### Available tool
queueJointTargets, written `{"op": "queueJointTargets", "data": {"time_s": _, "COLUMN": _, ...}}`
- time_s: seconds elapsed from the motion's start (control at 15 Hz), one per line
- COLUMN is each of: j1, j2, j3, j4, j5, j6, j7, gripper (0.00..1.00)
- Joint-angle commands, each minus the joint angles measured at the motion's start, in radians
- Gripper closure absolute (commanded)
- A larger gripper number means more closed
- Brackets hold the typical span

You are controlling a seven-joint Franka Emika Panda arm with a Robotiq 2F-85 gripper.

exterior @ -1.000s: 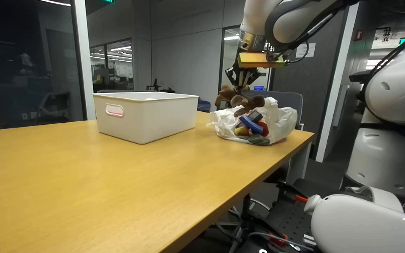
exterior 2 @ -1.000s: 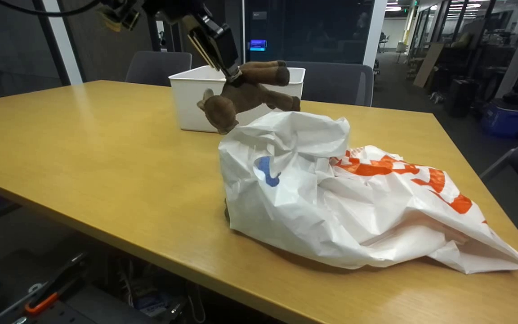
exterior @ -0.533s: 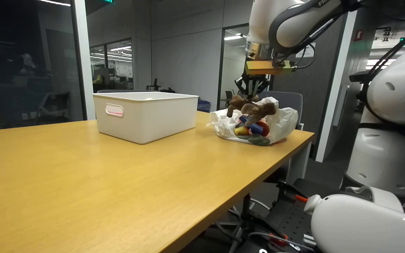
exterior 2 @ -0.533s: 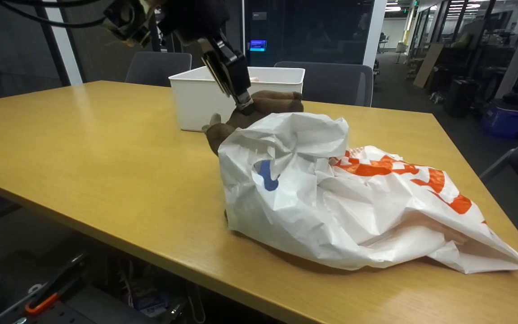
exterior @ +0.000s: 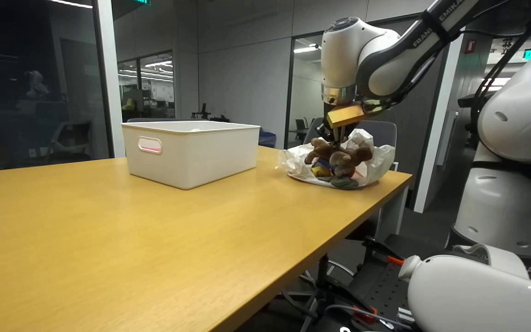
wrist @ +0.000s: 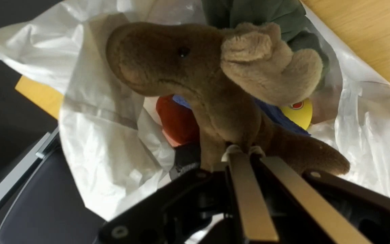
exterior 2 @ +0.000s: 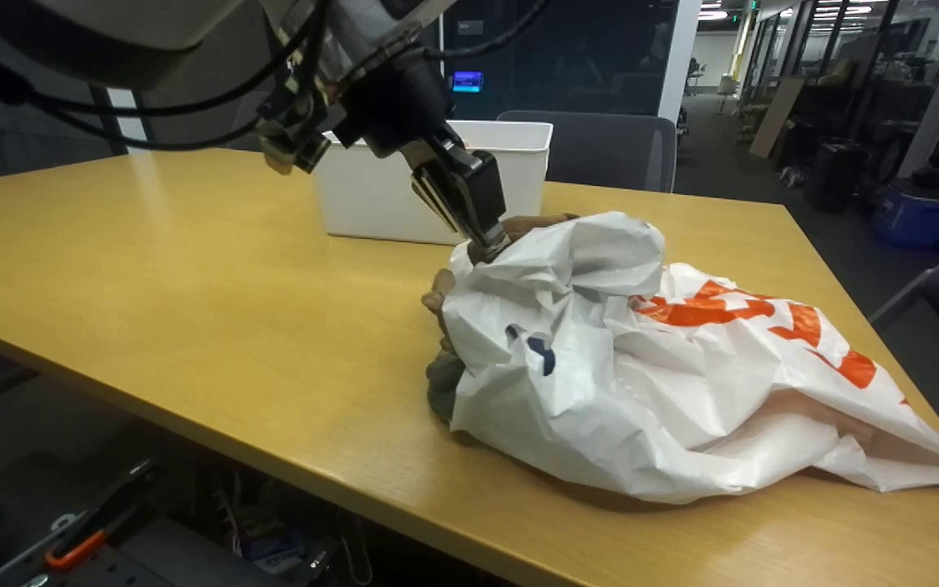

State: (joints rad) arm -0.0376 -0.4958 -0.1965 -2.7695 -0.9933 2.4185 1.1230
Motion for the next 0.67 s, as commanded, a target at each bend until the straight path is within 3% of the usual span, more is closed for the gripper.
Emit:
{"op": "queueJointTargets", "data": {"time_s": 0.0, "j1": -0.037, "j2": 0.033, "j3": 0.081, "j4": 0.000, "j5": -0.203, "j6": -0.030, "j7": 0.150, "gripper": 0.98}}
{"op": "queueJointTargets", "data": {"time_s": 0.07, "j1": -0.070, "j2": 0.046, "j3": 0.124, "j4": -0.001, "j5": -0.215, "j6": -0.020, "j7": 0.165, "gripper": 0.70}}
{"op": "queueJointTargets", "data": {"time_s": 0.13, "j1": -0.065, "j2": 0.054, "j3": 0.132, "j4": -0.002, "j5": -0.241, "j6": -0.029, "j7": 0.191, "gripper": 0.69}}
{"op": "queueJointTargets", "data": {"time_s": 0.6, "j1": -0.048, "j2": 0.070, "j3": 0.148, "j4": -0.002, "j5": -0.306, "j6": -0.024, "j7": 0.275, "gripper": 0.17}}
